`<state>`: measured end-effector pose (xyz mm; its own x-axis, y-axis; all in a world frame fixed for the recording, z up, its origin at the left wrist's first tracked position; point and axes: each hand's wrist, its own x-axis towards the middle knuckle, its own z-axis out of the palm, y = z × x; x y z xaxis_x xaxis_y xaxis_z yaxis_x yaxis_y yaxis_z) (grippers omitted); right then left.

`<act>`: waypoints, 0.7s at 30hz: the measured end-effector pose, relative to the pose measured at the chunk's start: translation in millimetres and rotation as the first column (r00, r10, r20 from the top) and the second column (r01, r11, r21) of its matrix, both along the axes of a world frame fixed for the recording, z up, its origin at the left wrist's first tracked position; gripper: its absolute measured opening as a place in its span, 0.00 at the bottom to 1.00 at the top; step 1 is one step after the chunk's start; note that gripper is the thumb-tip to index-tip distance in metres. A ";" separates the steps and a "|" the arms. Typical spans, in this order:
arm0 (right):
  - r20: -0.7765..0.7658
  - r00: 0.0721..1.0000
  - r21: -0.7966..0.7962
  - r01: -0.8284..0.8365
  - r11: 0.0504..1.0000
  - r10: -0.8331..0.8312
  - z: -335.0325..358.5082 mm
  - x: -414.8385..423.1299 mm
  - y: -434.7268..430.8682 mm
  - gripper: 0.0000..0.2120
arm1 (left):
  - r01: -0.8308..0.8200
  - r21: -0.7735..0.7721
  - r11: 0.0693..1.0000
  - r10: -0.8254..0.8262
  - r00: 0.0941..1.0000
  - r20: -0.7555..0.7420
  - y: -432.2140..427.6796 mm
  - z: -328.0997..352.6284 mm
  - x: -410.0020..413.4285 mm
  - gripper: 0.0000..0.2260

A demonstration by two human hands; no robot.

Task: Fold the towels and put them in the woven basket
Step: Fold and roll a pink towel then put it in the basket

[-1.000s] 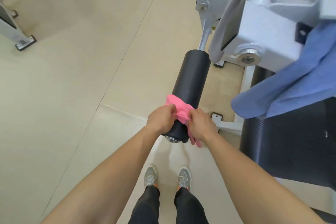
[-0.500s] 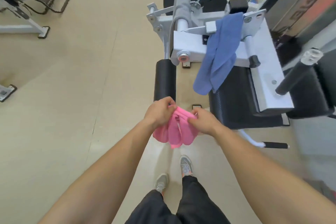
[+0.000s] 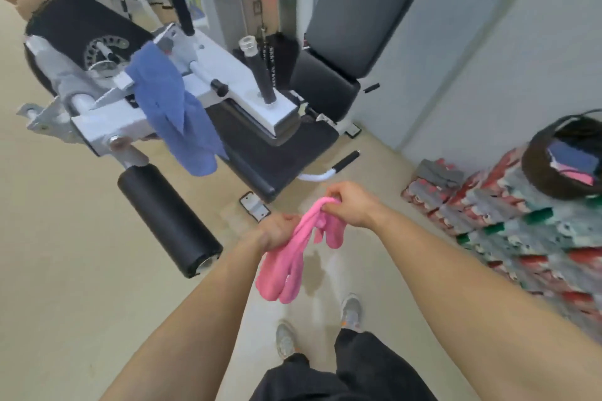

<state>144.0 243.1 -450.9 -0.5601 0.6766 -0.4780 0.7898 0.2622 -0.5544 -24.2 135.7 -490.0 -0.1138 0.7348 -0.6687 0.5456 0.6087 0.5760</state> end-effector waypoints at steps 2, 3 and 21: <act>-0.001 0.997 0.016 0.079 0.997 -0.079 4.7 49.8 12.2 0.04 | 0.107 -0.004 0.994 -0.107 0.993 0.041 26.0 1.0 42.5 0.14; -0.006 0.994 0.022 0.113 0.993 -0.113 6.9 76.2 18.0 0.03 | 0.154 0.014 0.988 -0.155 0.987 0.052 39.3 0.5 64.4 0.12; -0.027 0.811 0.009 0.585 0.811 -0.585 47.2 534.6 72.5 0.16 | 0.511 0.481 0.712 -0.588 0.809 0.012 233.3 63.5 508.9 0.04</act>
